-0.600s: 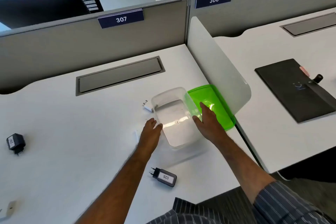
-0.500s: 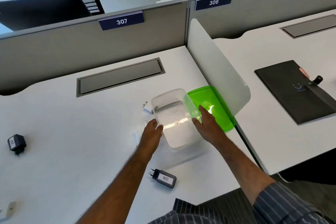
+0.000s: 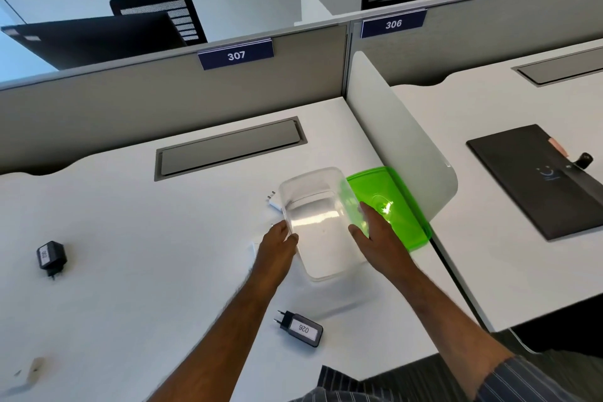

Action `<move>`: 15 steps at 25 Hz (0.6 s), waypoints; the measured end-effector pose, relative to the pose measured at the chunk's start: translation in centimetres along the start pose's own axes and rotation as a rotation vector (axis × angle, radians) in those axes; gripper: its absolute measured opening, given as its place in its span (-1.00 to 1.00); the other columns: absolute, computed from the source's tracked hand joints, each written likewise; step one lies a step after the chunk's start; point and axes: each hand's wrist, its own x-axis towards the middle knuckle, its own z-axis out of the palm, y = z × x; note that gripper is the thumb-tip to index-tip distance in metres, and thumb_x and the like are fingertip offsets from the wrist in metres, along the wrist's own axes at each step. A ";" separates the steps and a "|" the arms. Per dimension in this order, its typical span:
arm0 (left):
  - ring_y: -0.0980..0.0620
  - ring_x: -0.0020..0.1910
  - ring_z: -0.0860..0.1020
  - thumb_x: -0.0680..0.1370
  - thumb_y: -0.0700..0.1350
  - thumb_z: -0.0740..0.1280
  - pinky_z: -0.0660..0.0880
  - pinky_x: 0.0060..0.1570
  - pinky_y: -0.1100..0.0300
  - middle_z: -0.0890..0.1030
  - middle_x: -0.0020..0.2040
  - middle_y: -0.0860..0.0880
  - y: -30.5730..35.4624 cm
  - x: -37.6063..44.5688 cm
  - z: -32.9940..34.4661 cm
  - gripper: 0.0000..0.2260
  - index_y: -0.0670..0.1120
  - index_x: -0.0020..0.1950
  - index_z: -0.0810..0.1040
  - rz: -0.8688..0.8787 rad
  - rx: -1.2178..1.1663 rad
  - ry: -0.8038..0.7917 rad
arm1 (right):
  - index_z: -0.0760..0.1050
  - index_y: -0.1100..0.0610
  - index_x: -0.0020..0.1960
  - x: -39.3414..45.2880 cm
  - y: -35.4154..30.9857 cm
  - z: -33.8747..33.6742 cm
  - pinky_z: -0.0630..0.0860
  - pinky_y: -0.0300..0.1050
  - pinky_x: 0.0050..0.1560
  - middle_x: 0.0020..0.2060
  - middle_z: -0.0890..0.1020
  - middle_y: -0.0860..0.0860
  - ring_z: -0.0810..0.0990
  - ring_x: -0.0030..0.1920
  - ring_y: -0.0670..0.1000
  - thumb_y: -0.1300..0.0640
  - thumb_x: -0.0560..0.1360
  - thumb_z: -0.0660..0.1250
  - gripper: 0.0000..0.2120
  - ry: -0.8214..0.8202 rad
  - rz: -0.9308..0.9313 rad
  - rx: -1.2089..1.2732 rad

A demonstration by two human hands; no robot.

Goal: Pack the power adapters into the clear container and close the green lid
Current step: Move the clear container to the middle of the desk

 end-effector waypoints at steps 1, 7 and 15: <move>-0.06 0.24 0.61 0.66 -0.12 0.27 0.56 0.32 -0.15 0.63 0.29 -0.05 0.1 -0.2 -0.2 -0.68 -0.05 0.41 0.53 0.011 0.001 0.002 | 0.19 0.12 0.61 -0.2 -0.3 0.0 0.26 0.06 0.54 0.56 0.34 0.04 0.30 0.55 0.01 0.02 0.63 0.31 -0.39 0.017 -0.013 0.013; -0.02 0.20 0.65 0.63 -0.08 0.32 0.64 0.17 0.03 0.66 0.25 0.04 0.6 -1.3 -3.0 -0.73 0.06 0.33 0.58 0.081 -0.041 0.047 | 0.18 0.14 0.60 -1.3 -2.5 0.8 0.32 0.13 0.50 0.55 0.35 0.07 0.32 0.54 0.06 0.06 0.63 0.31 -0.38 0.085 -0.128 -0.021; 0.05 0.08 0.72 0.44 -0.01 0.32 0.69 0.10 -0.04 0.75 0.13 0.07 -0.5 -2.8 -9.4 -0.58 0.02 0.28 0.68 0.083 -0.093 0.123 | 0.21 0.12 0.59 -2.1 -5.6 5.5 0.34 0.18 0.48 0.52 0.37 0.04 0.38 0.50 0.09 0.10 0.64 0.29 -0.44 0.018 -0.140 0.052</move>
